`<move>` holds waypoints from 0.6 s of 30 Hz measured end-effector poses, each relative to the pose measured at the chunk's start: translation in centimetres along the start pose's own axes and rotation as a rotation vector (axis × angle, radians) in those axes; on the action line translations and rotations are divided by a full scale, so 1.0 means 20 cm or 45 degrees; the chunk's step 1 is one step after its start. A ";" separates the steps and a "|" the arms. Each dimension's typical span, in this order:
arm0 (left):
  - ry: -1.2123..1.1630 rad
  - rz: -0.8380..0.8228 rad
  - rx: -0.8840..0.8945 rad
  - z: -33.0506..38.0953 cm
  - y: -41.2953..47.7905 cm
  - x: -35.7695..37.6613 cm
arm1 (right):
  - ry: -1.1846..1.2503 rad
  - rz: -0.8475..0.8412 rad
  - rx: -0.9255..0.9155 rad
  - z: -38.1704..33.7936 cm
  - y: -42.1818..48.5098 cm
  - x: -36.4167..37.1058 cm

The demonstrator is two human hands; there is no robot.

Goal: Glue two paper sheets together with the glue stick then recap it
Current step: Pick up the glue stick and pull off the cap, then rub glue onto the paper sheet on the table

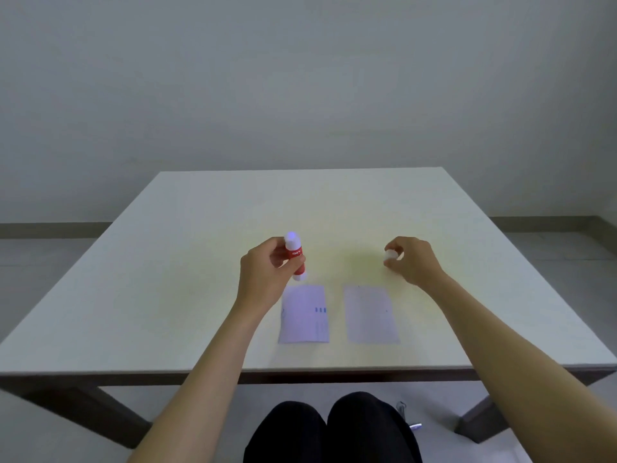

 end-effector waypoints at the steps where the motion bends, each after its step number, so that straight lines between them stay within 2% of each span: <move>1: -0.066 -0.007 -0.031 0.00 0.00 0.00 | -0.038 -0.009 -0.008 0.01 0.00 0.01; 7: -0.566 0.058 -0.235 -0.02 -0.01 0.00 | -0.136 -0.100 0.002 0.02 0.00 0.02; 8: -0.605 0.077 -0.271 -0.02 -0.01 0.00 | -0.177 -0.092 -0.008 0.00 -0.01 0.00; 10: -0.672 0.112 -0.335 -0.02 -0.01 0.01 | -0.170 0.054 -0.081 -0.10 -0.04 -0.06; 12: -0.768 0.155 -0.377 -0.01 -0.02 0.03 | 0.114 0.157 -0.216 -0.26 -0.11 -0.07; 15: -0.888 0.222 -0.409 0.04 -0.05 0.08 | 0.866 -0.110 -0.298 -0.51 -0.25 0.05; 18: -0.988 0.188 -0.400 0.08 -0.07 0.11 | 1.161 -0.030 -0.304 -0.60 -0.33 0.09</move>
Point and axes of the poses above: each hand's wrist, its own y-axis towards the middle knuckle, its own x-axis out of the palm, z = x × y, the point moved 5 cm from there along y, towards the middle knuckle, and after that the axes turned 6 degrees about -x, right-handed, at the moved point
